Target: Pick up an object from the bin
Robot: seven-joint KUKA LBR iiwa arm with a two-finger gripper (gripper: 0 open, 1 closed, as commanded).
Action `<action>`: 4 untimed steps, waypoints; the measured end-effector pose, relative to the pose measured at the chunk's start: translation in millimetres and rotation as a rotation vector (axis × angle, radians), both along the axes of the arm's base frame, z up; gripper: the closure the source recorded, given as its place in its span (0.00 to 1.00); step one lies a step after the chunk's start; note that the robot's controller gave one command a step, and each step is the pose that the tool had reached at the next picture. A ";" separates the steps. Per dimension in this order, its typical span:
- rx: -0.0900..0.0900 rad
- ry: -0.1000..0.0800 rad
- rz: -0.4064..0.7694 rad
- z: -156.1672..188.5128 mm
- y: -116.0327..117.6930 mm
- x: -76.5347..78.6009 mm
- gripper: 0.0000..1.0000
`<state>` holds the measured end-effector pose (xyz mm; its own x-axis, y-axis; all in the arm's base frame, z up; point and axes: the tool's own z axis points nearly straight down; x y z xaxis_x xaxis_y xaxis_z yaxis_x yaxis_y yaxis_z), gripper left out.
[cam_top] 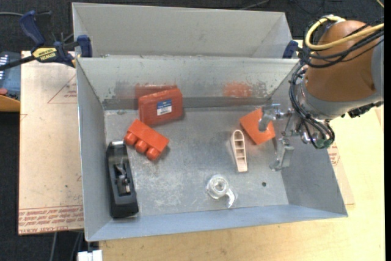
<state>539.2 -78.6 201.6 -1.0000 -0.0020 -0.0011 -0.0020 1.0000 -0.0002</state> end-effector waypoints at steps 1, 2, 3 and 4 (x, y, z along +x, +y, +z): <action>0.000 0.000 0.000 0.0 0.0 0.0 0.00; -0.001 0.002 0.048 -60.0 -55.1 29.4 0.00; 0.002 -0.004 0.035 47.5 -9.7 15.7 0.00; 0.002 -0.005 0.003 -15.8 -10.7 64.6 0.00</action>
Offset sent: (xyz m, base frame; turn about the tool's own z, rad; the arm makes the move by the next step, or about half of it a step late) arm 0.0303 -0.0537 -0.0578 -0.0524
